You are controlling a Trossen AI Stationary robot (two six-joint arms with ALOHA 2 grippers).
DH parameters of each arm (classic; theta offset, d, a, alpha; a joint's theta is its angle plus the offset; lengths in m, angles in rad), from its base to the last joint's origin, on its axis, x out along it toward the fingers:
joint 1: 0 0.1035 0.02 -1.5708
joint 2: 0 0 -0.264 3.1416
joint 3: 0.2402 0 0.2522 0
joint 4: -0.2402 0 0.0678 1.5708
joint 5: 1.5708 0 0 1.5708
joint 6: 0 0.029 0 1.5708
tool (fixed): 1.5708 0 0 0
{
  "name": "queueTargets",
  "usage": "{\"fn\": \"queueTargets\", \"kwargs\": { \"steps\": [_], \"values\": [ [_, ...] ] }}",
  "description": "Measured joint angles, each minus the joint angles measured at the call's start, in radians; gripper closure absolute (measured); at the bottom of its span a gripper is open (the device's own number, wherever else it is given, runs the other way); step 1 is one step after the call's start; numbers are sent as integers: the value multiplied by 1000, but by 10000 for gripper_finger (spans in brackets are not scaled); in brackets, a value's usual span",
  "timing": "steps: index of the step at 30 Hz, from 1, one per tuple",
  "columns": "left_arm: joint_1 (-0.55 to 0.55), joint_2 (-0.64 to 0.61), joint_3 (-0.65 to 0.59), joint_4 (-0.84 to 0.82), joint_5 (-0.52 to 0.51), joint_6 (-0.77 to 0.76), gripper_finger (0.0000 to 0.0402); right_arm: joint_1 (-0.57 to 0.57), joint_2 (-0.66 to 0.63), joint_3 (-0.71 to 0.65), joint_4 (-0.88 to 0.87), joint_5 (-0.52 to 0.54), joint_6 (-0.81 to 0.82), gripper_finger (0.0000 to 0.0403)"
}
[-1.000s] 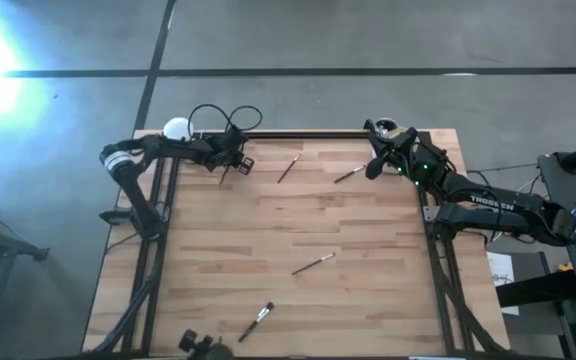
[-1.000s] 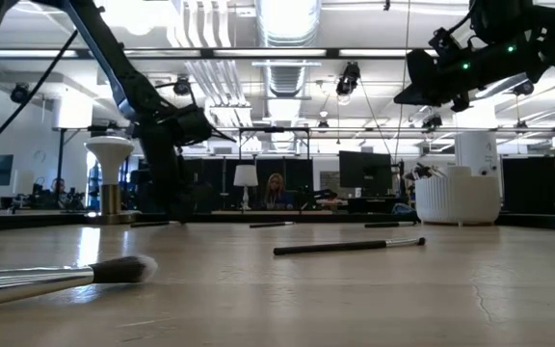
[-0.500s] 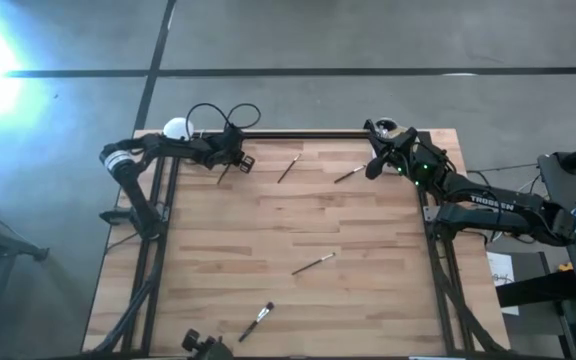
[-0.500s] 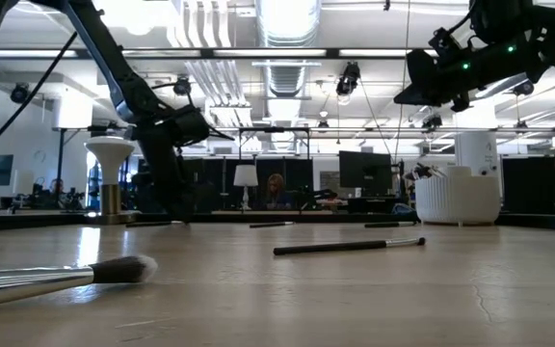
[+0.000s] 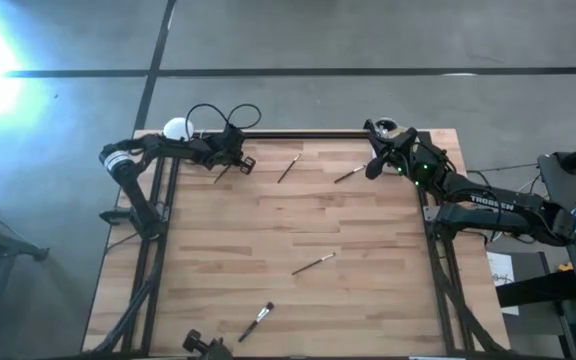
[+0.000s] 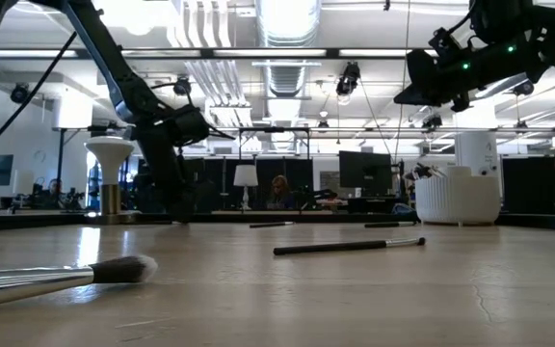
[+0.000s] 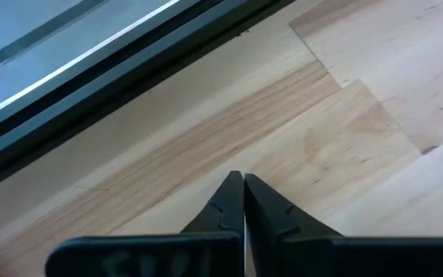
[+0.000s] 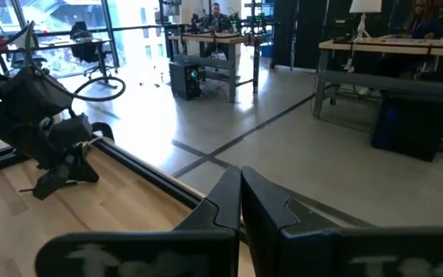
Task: Put items in baskets/containers
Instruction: Put the black eyeshadow brush into the white organizer
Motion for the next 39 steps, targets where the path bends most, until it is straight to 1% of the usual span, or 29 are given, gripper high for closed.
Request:
{"fn": "queueTargets", "kwargs": {
  "steps": [3,6,9,13,17,20,23,26,27,29,32,34,37,39],
  "values": [
    [-2,-18,-2,-8,6,3,401,0,0,0,0,0,-5,394],
    [-15,-61,-10,-27,32,-1,401,0,0,0,0,0,-7,394],
    [-28,-129,-18,-10,73,-12,401,0,0,0,0,0,-8,394],
    [-73,-230,-58,53,82,-27,401,0,0,0,0,-11,-8,394],
    [-130,-346,-148,267,136,-70,401,3,0,0,0,-18,-7,394],
    [-182,-412,-249,485,166,-116,401,7,0,0,0,-19,-2,394],
    [-233,-446,-355,747,182,-160,401,23,0,0,2,-20,-3,394],
    [-280,-447,-441,965,208,-167,401,47,5,0,16,-31,-7,394],
    [-296,-445,-462,1034,221,-167,401,57,11,0,30,-46,-8,394],
    [-325,-441,-501,1156,245,-166,401,74,31,0,70,-109,-9,394],
    [-361,-435,-539,1281,277,-166,401,103,88,0,180,-239,0,394],
    [-378,-435,-551,1358,313,-177,401,125,140,0,273,-300,25,394],
    [-404,-436,-555,1432,355,-193,401,162,231,2,428,-359,59,394],
    [-426,-436,-555,1458,360,-191,401,188,292,26,476,-390,77,394]
  ]
}}
